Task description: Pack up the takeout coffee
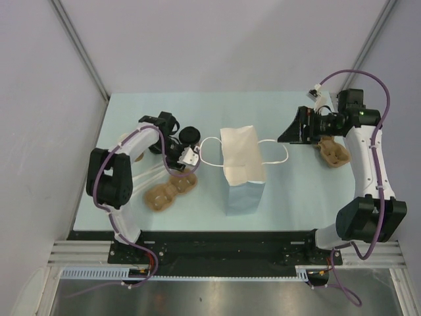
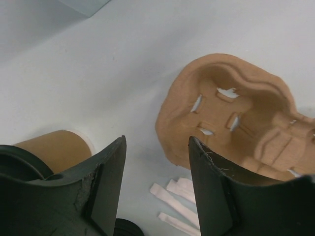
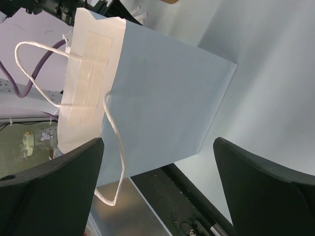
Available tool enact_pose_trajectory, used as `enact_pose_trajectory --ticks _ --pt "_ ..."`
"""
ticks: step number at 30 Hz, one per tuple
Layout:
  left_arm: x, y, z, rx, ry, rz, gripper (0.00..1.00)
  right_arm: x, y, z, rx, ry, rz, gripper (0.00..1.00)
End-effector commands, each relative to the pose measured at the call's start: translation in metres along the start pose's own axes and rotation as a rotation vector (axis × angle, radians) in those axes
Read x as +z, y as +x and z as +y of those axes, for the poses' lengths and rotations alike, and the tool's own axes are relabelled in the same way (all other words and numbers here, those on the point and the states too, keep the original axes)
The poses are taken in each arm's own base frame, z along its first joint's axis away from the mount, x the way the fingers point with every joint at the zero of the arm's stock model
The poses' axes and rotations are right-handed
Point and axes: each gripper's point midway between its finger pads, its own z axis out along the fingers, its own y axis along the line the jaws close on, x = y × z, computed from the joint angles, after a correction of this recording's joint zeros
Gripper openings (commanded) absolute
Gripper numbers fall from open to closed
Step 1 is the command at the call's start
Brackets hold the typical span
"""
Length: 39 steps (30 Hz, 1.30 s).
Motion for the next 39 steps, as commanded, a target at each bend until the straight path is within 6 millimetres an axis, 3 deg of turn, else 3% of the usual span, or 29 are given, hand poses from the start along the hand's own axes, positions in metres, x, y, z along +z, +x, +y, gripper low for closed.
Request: enact_pose_trajectory --ticks 1,6,12,18,24,28,33,34,39 --pt "0.010 0.000 0.015 0.044 -0.029 0.041 0.58 0.002 0.000 0.000 -0.004 -0.020 0.002 1.00" --pt "0.018 0.012 0.019 0.063 -0.019 0.092 0.57 0.001 -0.003 -0.001 -0.034 -0.006 -0.009 0.99" --pt "0.025 0.015 0.008 0.073 0.048 0.118 0.54 -0.004 -0.009 0.000 -0.079 0.015 -0.023 1.00" --pt "0.035 0.015 -0.002 0.085 0.093 0.137 0.45 -0.007 -0.014 -0.002 -0.109 0.038 -0.029 0.99" --pt "0.041 0.013 -0.011 0.086 0.128 0.140 0.38 -0.022 -0.033 0.004 -0.222 0.101 -0.058 1.00" --pt "0.038 0.011 -0.011 0.077 0.130 0.148 0.22 -0.032 -0.043 0.007 -0.284 0.145 -0.074 1.00" --pt "0.024 0.002 -0.008 0.079 0.106 0.154 0.09 -0.041 -0.056 0.009 -0.339 0.189 -0.096 1.00" --pt "0.022 0.000 -0.009 0.078 0.102 0.154 0.00 -0.041 -0.059 0.007 -0.344 0.193 -0.092 0.99" --pt "-0.009 -0.027 -0.018 0.106 0.036 0.121 0.00 -0.055 -0.089 0.025 -0.450 0.216 -0.156 1.00"
